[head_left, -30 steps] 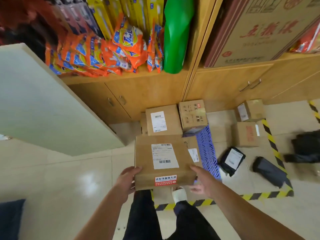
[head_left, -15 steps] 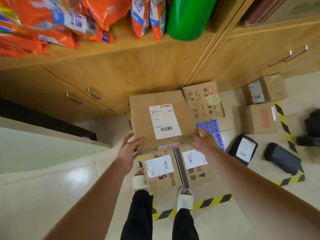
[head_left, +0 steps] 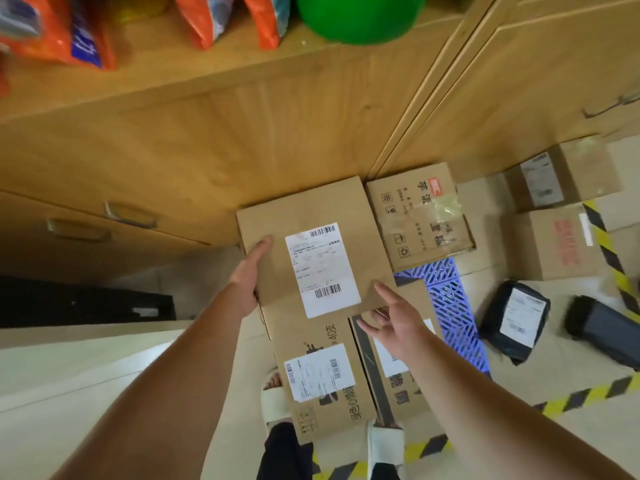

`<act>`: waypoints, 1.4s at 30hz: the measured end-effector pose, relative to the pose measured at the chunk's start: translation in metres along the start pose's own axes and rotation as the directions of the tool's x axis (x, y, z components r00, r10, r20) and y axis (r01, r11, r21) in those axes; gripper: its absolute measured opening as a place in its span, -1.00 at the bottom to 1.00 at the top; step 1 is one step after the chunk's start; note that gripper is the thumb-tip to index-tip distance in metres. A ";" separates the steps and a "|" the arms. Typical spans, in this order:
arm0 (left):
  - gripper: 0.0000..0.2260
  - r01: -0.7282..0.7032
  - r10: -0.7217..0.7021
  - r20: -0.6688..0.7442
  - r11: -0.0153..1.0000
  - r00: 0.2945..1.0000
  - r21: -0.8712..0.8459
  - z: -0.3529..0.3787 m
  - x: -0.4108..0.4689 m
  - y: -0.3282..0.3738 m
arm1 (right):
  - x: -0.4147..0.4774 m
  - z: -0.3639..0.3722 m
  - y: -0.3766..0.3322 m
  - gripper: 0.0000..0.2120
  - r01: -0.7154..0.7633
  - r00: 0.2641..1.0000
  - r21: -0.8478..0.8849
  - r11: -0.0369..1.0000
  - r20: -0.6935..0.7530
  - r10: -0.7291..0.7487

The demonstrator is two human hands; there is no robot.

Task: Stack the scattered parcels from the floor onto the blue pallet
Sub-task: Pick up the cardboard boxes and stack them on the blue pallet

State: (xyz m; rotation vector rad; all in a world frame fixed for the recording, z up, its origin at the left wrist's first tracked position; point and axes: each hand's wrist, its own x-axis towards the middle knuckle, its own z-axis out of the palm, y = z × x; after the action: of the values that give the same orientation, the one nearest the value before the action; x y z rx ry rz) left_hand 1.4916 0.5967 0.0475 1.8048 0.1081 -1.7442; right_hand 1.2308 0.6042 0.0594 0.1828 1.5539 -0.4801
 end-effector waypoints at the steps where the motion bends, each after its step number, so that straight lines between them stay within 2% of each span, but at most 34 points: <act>1: -0.41 -0.005 0.005 -0.010 1.000 1.000 0.012 0.004 0.003 0.003 | 0.001 0.003 -0.002 -0.77 -0.019 1.000 0.031 0.999 0.016 0.018; 5: -0.53 -0.025 0.027 -0.055 0.999 0.998 0.027 0.008 0.008 0.003 | 0.005 0.002 -0.002 -0.68 -0.041 0.999 0.087 0.995 0.028 0.038; 7: -0.54 -0.034 0.036 -0.059 0.999 0.998 0.026 0.007 0.009 0.000 | 0.007 0.000 0.001 -0.66 -0.031 0.999 0.114 0.993 0.034 0.027; 9: -0.47 -0.038 0.040 -0.061 0.999 0.997 0.030 0.005 0.010 0.000 | 0.010 -0.003 0.004 -0.52 -0.022 0.999 0.091 0.996 0.043 0.018; 11: -0.36 -0.029 0.030 -0.059 0.999 0.998 0.028 0.006 0.012 -0.001 | 0.010 -0.003 0.005 -0.31 0.013 1.000 0.004 1.000 0.012 -0.013; 13: -0.33 -0.034 0.035 -0.063 0.999 0.997 0.019 0.006 0.014 -0.002 | 0.010 -0.005 0.004 -0.17 0.047 0.999 -0.086 0.995 -0.023 -0.049; 16: -0.33 -0.035 0.033 -0.050 0.999 0.998 -0.032 0.002 0.015 -0.005 | 0.005 -0.007 0.001 -0.20 0.054 0.999 -0.102 0.993 0.007 -0.054; 18: -0.39 -0.088 0.087 -0.045 0.996 0.995 -0.013 0.000 0.010 -0.007 | -0.003 -0.011 0.000 -0.20 0.054 0.999 -0.112 0.992 0.002 -0.054; 20: -0.45 -0.148 0.143 -0.109 0.988 0.984 -0.035 -0.003 -0.003 -0.009 | -0.016 -0.016 0.000 -0.33 0.056 0.998 -0.133 0.990 -0.031 -0.061; 23: -0.26 -0.197 0.183 -0.189 0.979 0.965 -0.060 -0.015 -0.038 -0.023 | -0.050 -0.025 0.005 -0.53 0.037 0.998 -0.162 0.986 -0.046 -0.045; 24: -0.31 -0.212 0.196 -0.195 0.975 0.961 -0.067 -0.019 -0.053 -0.033 | -0.062 -0.031 0.007 -0.57 0.030 0.998 -0.159 0.987 -0.053 -0.039; 26: -0.56 -0.198 0.171 -0.214 0.974 0.962 -0.109 -0.030 -0.087 -0.062 | -0.091 -0.043 0.016 -0.58 0.008 0.997 -0.127 0.992 -0.077 -0.018; 29: -0.64 -0.074 0.030 -0.225 0.979 0.974 -0.191 -0.038 -0.152 -0.103 | -0.145 -0.059 0.025 -0.50 -0.004 0.995 -0.092 0.996 -0.102 -0.005; 31: -0.64 0.000 -0.038 -0.189 0.980 0.981 -0.200 -0.036 -0.199 -0.118 | -0.189 -0.068 0.031 -0.51 0.003 0.994 -0.062 0.998 -0.106 -0.010; 35: -0.67 0.088 -0.092 -0.040 0.992 0.995 -0.092 -0.011 -0.291 -0.126 | -0.280 -0.098 0.045 -0.70 0.028 0.997 -0.052 0.998 -0.068 -0.032; 38: -0.61 0.048 -0.048 0.051 0.999 0.998 0.006 0.018 -0.349 -0.123 | -0.336 -0.125 0.058 -0.78 0.072 0.996 -0.094 0.993 -0.048 -0.077; 42: -0.81 -0.028 0.024 0.043 0.995 0.999 0.093 0.057 -0.406 -0.137 | -0.393 -0.172 0.069 -0.83 0.148 0.989 -0.073 0.986 0.027 -0.147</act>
State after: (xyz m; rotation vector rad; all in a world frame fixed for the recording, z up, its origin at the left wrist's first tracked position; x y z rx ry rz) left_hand 1.3274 0.8227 0.3770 1.8264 -0.0137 -1.7940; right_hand 1.1230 0.8070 0.4280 0.0044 1.5688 -0.5371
